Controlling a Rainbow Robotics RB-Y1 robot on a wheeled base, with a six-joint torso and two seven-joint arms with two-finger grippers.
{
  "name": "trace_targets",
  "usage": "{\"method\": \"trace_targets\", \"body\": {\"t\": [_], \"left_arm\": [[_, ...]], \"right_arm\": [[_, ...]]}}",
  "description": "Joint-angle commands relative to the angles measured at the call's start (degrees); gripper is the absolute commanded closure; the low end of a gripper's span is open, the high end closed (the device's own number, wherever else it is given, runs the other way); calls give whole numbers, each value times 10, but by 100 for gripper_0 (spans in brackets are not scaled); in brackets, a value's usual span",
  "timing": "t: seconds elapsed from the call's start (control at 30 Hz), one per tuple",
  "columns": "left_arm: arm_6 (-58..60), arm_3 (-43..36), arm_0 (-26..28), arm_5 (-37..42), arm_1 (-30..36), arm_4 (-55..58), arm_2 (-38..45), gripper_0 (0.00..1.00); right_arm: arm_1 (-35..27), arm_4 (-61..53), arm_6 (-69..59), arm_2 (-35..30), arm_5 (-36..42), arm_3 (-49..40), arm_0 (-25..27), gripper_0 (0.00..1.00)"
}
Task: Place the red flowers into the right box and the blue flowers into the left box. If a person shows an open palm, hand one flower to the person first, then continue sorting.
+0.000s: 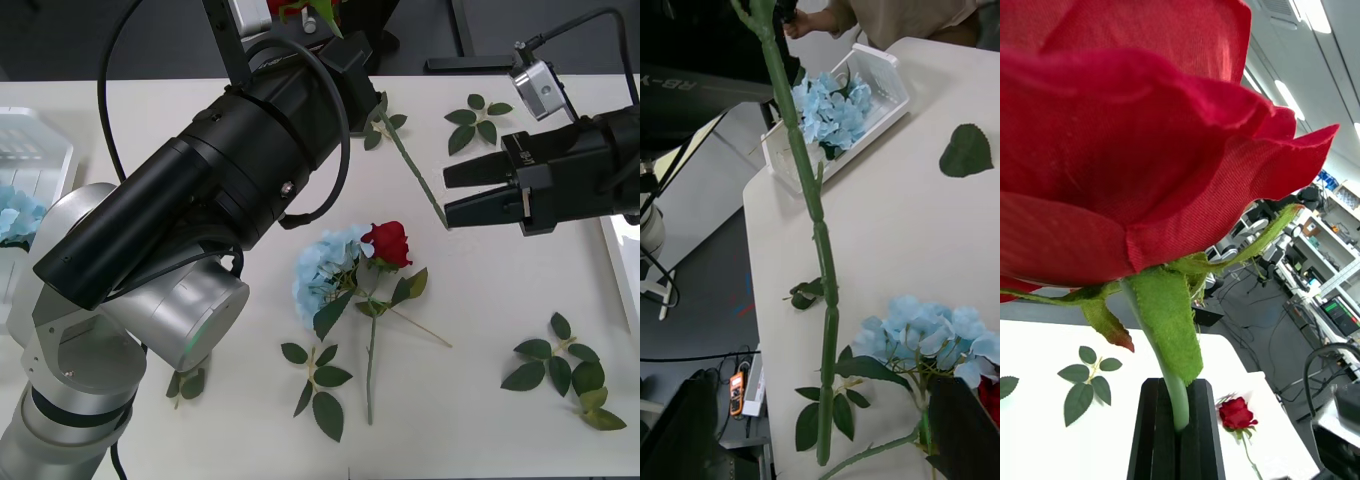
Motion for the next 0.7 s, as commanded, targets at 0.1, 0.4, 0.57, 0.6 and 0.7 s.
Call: {"method": "trace_targets", "body": {"t": [0.1, 0.4, 0.57, 0.6, 0.7], "left_arm": [[33, -17, -26, -10, 6, -10, -10, 100], [33, -16, -27, -10, 5, -13, -10, 100], [33, -16, -26, -10, 6, -14, -10, 100], [32, -16, -26, -10, 6, -14, -10, 100], [33, -16, -27, -10, 6, -16, -10, 100]], "right_arm": [[10, 20, 17, 6, -21, -4, -16, 0], [62, 56, 17, 7, 1, -4, -15, 0], [89, 56, 15, 6, 2, -4, -15, 5], [90, 56, 14, 6, 0, -4, -15, 6], [93, 56, 16, 6, -3, -4, -15, 23]]}}
